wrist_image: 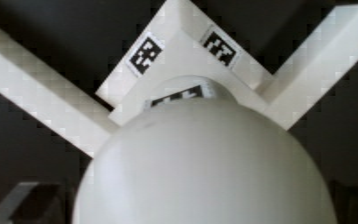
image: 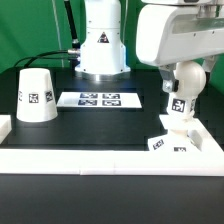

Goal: Assemble lamp

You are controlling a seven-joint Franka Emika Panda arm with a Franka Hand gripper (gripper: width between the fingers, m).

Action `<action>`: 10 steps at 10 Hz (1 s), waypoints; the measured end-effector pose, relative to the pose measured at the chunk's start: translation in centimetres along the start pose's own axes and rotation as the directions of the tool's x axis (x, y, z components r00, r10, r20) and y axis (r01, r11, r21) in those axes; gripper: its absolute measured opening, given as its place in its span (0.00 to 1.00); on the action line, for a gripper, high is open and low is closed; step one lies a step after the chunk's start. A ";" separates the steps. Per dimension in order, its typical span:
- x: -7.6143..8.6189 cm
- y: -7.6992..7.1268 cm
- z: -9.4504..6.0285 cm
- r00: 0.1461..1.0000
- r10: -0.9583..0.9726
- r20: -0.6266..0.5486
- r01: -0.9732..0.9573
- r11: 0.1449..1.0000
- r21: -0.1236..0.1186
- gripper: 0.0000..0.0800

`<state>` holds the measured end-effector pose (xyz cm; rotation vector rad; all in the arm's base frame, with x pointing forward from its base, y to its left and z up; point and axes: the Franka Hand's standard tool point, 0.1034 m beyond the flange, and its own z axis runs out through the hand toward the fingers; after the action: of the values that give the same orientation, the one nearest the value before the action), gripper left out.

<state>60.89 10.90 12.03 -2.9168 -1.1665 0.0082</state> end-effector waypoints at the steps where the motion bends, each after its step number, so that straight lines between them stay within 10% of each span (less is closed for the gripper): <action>1: 0.0 0.0 0.0 0.997 -0.071 0.002 0.071 0.997 -0.002 0.87; 10: -0.2 0.3 0.1 0.903 -0.429 0.021 0.429 0.903 -0.010 0.76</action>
Offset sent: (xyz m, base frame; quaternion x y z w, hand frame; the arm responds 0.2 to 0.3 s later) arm 0.0067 0.0026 0.0010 -0.0003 -0.0194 -0.2391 0.9708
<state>60.91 10.52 11.92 -2.6045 -1.7900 0.0269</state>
